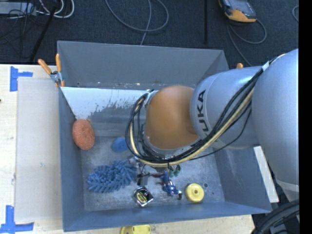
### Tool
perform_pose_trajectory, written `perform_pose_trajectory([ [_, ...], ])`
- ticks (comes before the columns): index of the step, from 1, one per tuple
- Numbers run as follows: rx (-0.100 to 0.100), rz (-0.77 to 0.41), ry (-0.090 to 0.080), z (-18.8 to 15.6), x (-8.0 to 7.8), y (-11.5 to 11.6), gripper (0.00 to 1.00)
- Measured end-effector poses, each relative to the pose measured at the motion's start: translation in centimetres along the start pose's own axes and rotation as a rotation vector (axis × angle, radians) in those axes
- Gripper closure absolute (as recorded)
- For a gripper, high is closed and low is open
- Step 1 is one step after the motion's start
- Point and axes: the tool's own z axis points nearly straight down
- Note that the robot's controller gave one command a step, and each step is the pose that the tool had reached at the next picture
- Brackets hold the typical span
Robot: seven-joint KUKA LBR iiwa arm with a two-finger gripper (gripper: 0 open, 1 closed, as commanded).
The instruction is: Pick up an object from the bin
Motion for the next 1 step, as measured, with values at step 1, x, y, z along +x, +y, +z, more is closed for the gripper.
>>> perform_pose_trajectory([
  [1,-0.001,-0.071,-0.004,-5.35,1.91,-1.5,1.0],
])
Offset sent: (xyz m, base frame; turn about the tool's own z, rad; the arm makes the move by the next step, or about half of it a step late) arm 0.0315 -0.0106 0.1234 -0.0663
